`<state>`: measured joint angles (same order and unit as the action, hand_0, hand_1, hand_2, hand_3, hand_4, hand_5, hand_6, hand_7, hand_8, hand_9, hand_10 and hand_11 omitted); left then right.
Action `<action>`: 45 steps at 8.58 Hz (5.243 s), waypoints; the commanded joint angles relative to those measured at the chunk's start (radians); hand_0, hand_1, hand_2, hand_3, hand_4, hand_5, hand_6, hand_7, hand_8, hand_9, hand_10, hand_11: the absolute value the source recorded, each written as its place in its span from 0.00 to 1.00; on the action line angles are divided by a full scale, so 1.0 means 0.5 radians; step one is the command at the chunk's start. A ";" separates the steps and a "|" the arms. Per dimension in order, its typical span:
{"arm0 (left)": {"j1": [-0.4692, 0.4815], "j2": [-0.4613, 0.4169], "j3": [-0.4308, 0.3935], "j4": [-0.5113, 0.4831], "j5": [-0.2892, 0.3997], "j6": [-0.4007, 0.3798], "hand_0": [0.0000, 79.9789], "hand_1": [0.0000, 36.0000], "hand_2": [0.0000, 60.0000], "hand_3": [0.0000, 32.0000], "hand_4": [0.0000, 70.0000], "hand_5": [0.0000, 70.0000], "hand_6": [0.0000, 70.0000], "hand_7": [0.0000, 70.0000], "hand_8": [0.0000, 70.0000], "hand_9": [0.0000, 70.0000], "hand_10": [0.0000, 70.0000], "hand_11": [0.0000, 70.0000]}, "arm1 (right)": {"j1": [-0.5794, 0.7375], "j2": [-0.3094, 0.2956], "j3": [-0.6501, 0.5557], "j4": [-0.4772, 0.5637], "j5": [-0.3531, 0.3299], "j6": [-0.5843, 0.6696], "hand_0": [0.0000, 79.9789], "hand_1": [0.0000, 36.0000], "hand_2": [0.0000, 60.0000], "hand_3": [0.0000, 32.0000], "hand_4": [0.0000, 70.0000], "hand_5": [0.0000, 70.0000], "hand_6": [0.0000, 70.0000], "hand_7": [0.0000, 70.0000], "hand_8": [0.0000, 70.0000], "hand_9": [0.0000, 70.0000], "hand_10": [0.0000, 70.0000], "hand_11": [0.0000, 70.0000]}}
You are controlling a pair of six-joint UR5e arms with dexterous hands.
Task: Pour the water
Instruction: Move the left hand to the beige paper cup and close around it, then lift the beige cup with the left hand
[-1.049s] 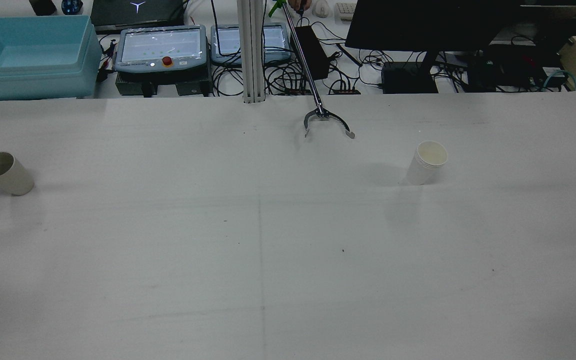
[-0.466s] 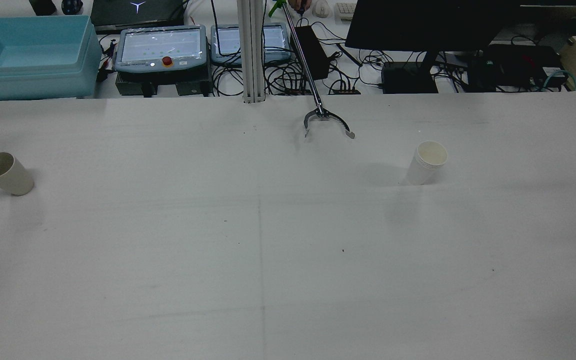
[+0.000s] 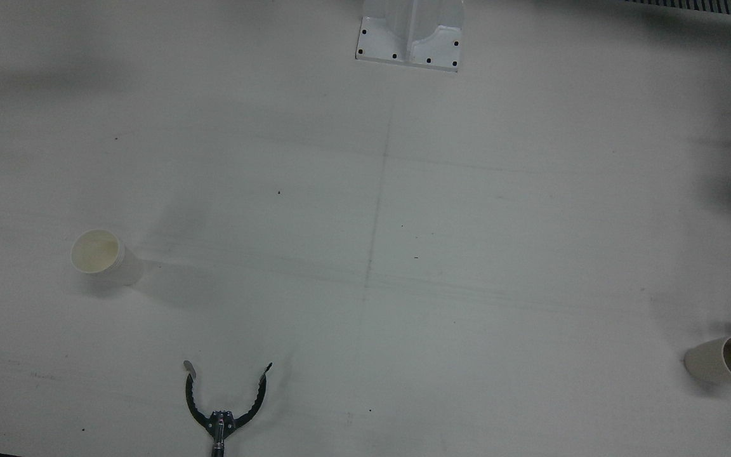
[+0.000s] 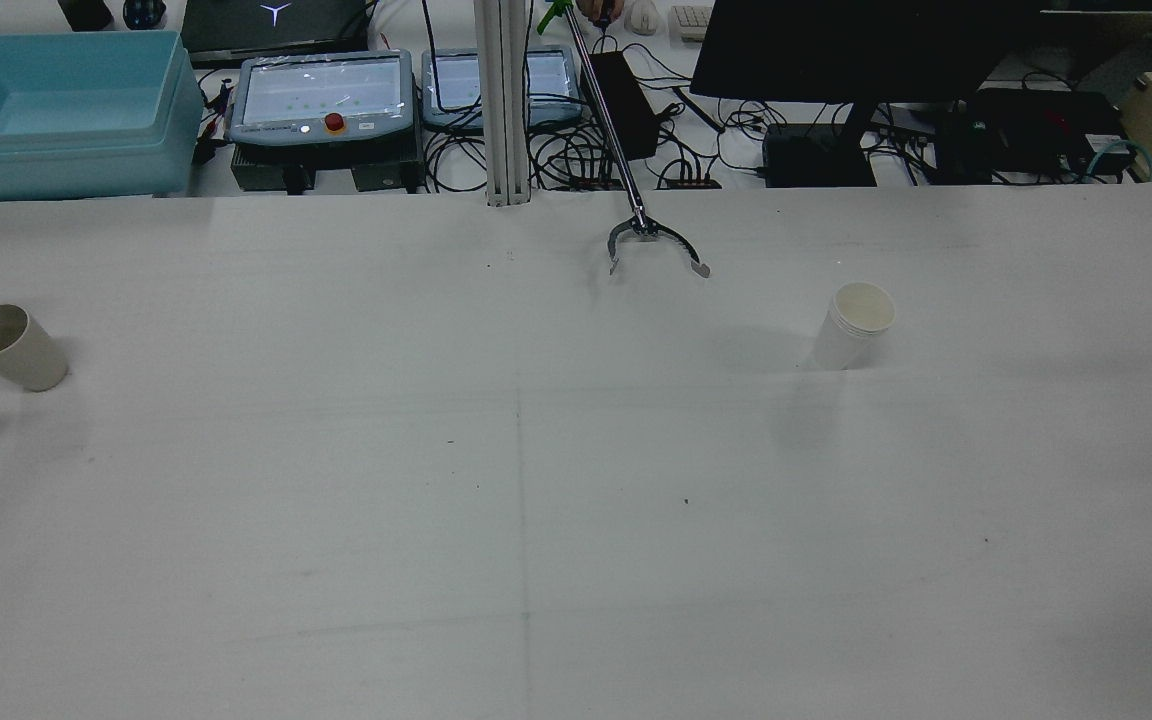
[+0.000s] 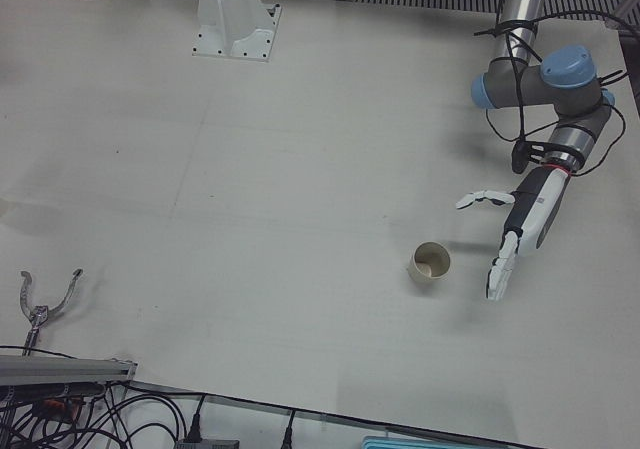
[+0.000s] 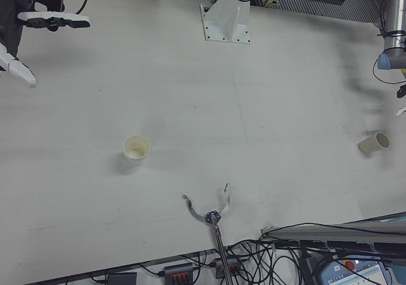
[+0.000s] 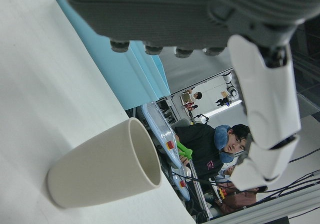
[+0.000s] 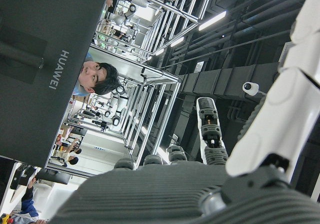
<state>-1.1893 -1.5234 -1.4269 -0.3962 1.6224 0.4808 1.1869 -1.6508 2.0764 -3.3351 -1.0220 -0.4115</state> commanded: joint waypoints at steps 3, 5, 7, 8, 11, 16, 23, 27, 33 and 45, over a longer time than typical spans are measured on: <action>0.118 -0.125 0.246 -0.180 -0.122 0.082 0.65 0.71 0.29 0.36 0.00 0.00 0.00 0.00 0.00 0.00 0.00 0.00 | 0.016 -0.006 -0.011 -0.003 -0.005 -0.011 0.56 0.28 0.18 0.06 0.23 0.15 0.06 0.10 0.00 0.00 0.00 0.00; 0.118 -0.165 0.249 -0.153 -0.216 0.014 0.99 0.73 0.00 0.23 0.00 0.00 0.00 0.00 0.00 0.00 0.00 0.02 | 0.019 -0.042 -0.005 -0.003 -0.005 -0.011 0.56 0.28 0.17 0.08 0.21 0.14 0.05 0.09 0.00 0.00 0.00 0.00; 0.121 -0.187 0.252 -0.153 -0.269 0.020 0.94 0.73 0.00 0.21 0.00 0.00 0.00 0.00 0.00 0.00 0.00 0.02 | 0.028 -0.046 0.007 -0.003 -0.030 -0.008 0.56 0.28 0.17 0.08 0.21 0.15 0.06 0.10 0.00 0.00 0.00 0.00; 0.124 -0.202 0.349 -0.207 -0.272 0.020 0.83 0.72 0.00 0.19 0.00 0.00 0.00 0.00 0.00 0.00 0.00 0.03 | 0.047 -0.046 0.007 -0.006 -0.085 -0.005 0.56 0.28 0.17 0.08 0.21 0.16 0.06 0.10 0.00 0.00 0.00 0.00; 0.218 -0.211 0.479 -0.284 -0.278 0.020 0.80 0.72 0.00 0.21 0.00 0.00 0.00 0.00 0.00 0.00 0.00 0.03 | 0.047 -0.049 -0.011 -0.045 -0.140 0.004 0.55 0.28 0.16 0.11 0.17 0.15 0.05 0.09 0.00 0.00 0.00 0.00; 0.412 -0.260 0.590 -0.364 -0.431 -0.010 0.79 0.71 0.00 0.18 0.00 0.00 0.00 0.03 0.00 0.00 0.00 0.04 | 0.135 -0.049 0.004 -0.046 -0.226 0.007 0.55 0.28 0.17 0.10 0.18 0.16 0.05 0.10 0.00 0.00 0.00 0.00; 0.418 -0.401 0.682 -0.331 -0.465 -0.014 0.79 0.72 0.00 0.11 0.00 0.00 0.00 0.07 0.00 0.00 0.01 0.06 | 0.176 -0.049 -0.011 -0.049 -0.263 0.007 0.54 0.27 0.19 0.09 0.19 0.16 0.05 0.09 0.00 0.00 0.00 0.00; 0.418 -0.451 0.719 -0.294 -0.465 -0.013 0.79 0.70 0.00 0.00 0.09 0.04 0.00 0.05 0.00 0.00 0.02 0.08 | 0.179 -0.052 -0.026 -0.049 -0.263 0.007 0.54 0.27 0.18 0.10 0.18 0.15 0.05 0.09 0.00 0.00 0.00 0.00; 0.403 -0.435 0.685 -0.067 -0.542 -0.164 0.96 0.61 0.00 0.00 0.82 0.62 0.10 0.23 0.00 0.03 0.07 0.12 | 0.179 -0.040 -0.066 -0.046 -0.263 0.007 0.54 0.27 0.19 0.10 0.18 0.14 0.04 0.08 0.00 0.00 0.00 0.00; 0.339 -0.163 0.011 0.277 -0.640 -0.351 0.74 0.39 0.00 0.00 0.82 0.71 0.33 0.84 0.33 0.54 0.22 0.33 | 0.222 -0.018 -0.164 -0.027 -0.245 -0.002 0.53 0.28 0.23 0.07 0.19 0.14 0.04 0.08 0.00 0.00 0.00 0.00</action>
<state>-1.0146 -1.6406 -1.3202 -0.2777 1.3197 0.2974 1.2974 -1.6604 2.0406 -3.3564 -1.1512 -0.4136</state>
